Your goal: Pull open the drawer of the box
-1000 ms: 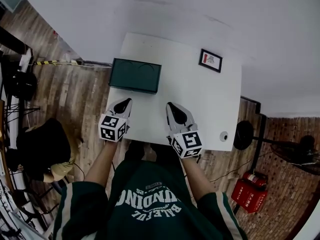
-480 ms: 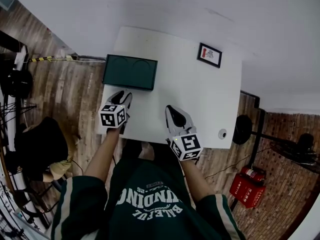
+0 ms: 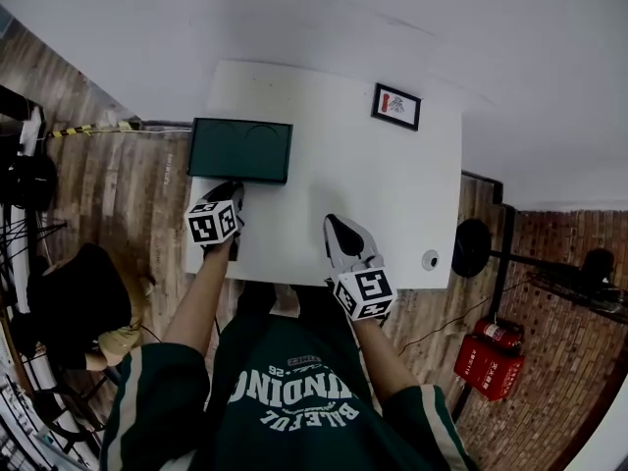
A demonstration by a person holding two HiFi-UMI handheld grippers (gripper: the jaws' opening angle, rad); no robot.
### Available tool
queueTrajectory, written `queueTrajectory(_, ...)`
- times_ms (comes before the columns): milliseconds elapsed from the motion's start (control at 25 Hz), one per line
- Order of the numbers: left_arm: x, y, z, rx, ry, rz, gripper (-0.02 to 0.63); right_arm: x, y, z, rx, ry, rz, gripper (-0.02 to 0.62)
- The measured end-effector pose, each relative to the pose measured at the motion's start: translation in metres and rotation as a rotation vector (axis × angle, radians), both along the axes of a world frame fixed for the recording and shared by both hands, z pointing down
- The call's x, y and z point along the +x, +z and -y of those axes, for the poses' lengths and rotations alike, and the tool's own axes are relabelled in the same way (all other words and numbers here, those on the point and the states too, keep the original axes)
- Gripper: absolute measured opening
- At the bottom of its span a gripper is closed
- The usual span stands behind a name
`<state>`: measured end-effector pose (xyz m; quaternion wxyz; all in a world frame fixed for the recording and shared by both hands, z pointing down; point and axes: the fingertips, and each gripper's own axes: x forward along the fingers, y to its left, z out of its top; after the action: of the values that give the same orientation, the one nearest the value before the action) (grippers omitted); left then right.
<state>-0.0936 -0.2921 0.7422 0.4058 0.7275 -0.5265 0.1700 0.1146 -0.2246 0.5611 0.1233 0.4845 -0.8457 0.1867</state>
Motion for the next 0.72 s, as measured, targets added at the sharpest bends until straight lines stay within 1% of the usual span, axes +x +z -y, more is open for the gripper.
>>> queueTrajectory(120, 0.002, 0.001, -0.002, 0.000, 0.005, -0.010, 0.132, 0.001, 0.001, -0.002, -0.002, 0.008, 0.001, 0.002)
queueTrajectory(280, 0.002, 0.001, -0.007, 0.003, 0.007, -0.010, 0.132, -0.001, 0.003, -0.007, -0.005, 0.010, 0.000, 0.002)
queueTrajectory(480, 0.003, 0.002, -0.027, -0.003, 0.015, -0.009, 0.132, -0.002, 0.006, -0.011, -0.010, 0.014, 0.004, 0.002)
queueTrajectory(720, 0.000, 0.003, -0.050, -0.009, 0.000, -0.032, 0.132, -0.009, 0.006, -0.018, -0.006, 0.010, 0.010, 0.002)
